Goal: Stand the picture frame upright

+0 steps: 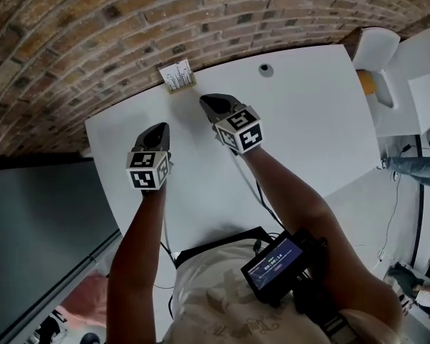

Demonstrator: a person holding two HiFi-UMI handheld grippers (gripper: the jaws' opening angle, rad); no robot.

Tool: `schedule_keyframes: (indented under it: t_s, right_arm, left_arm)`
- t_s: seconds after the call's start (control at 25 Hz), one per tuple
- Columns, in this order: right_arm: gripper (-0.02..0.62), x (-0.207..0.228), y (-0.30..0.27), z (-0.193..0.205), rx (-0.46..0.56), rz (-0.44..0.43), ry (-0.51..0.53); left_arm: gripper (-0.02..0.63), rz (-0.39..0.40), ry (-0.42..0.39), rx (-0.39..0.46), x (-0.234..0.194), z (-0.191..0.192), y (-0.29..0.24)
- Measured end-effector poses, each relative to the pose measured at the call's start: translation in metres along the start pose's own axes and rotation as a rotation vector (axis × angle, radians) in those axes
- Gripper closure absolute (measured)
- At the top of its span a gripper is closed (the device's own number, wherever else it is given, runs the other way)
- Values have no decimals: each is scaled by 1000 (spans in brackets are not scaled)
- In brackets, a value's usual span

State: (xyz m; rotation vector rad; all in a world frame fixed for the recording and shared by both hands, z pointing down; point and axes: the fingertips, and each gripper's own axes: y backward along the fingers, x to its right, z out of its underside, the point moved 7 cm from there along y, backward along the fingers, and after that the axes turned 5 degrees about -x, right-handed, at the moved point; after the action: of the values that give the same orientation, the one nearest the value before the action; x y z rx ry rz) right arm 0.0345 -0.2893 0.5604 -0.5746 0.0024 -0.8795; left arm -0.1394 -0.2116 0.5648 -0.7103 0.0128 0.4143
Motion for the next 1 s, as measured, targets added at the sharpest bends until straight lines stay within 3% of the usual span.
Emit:
schedule_keyframes:
  t_s: [0.44, 1.0]
  right_arm:
    - [589, -69, 70, 11, 43, -71, 18]
    - [589, -108, 131, 21, 99, -48, 44]
  left_arm:
    - [603, 55, 42, 80, 35, 28, 74]
    - [603, 86, 20, 195, 62, 28, 145]
